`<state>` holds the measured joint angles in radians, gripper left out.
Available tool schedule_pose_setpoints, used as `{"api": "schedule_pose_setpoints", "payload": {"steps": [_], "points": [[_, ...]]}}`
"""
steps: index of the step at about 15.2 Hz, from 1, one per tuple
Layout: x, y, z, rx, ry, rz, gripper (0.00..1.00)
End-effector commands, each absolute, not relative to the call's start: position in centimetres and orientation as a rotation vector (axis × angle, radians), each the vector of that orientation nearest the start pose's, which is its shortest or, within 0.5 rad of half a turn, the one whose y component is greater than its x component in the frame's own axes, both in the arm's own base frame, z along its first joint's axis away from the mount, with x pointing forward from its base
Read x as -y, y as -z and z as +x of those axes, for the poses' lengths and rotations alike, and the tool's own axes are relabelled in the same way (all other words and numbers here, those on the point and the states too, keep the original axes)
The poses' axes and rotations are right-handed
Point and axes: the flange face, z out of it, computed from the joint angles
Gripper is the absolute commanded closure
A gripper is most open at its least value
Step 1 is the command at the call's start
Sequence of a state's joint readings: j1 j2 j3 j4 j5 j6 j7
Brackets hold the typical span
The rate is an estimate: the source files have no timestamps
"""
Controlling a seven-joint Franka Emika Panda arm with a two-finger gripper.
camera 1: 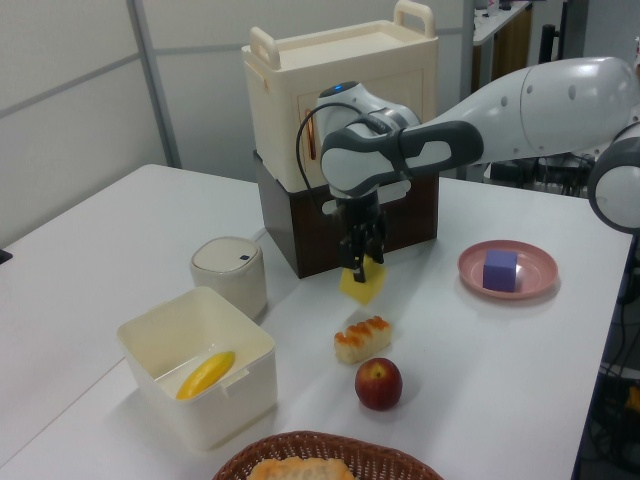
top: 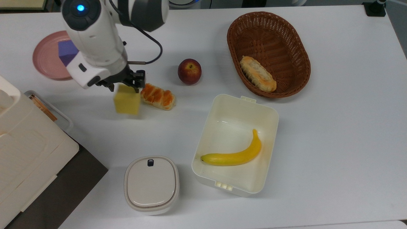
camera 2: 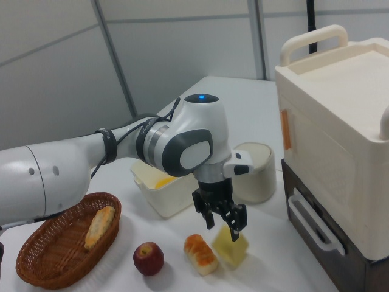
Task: Put the yellow cube on the table
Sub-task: 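Lower the yellow cube onto the table, open the gripper and raise it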
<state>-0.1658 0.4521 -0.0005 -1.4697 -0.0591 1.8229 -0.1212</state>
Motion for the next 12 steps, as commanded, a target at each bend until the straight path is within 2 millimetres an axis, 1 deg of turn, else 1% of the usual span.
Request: {"api": "schedule_pose_setpoints", "payload": {"steps": [1, 2, 4, 5, 6, 8, 9, 10, 12], "points": [[11.2, -42.5, 66.6, -0.068, -0.13, -3.18, 0.0], [11.0, -42.8, 66.5, -0.06, -0.128, -3.183, 0.0], [10.9, -44.6, 66.3, -0.058, -0.09, -3.189, 0.0], [10.7, -46.9, 65.9, -0.065, -0.039, -3.194, 0.0], [10.7, -48.5, 65.5, -0.07, -0.011, -3.195, 0.0], [10.4, -51.6, 63.9, -0.062, -0.037, -3.199, 0.0], [9.4, -52.7, 63.6, -0.031, -0.027, -3.213, 0.0], [7.9, -54.0, 63.1, 0.012, -0.025, -3.237, 0.0], [7.6, -55.6, 62.4, 0.023, -0.006, -3.246, 0.0]]}}
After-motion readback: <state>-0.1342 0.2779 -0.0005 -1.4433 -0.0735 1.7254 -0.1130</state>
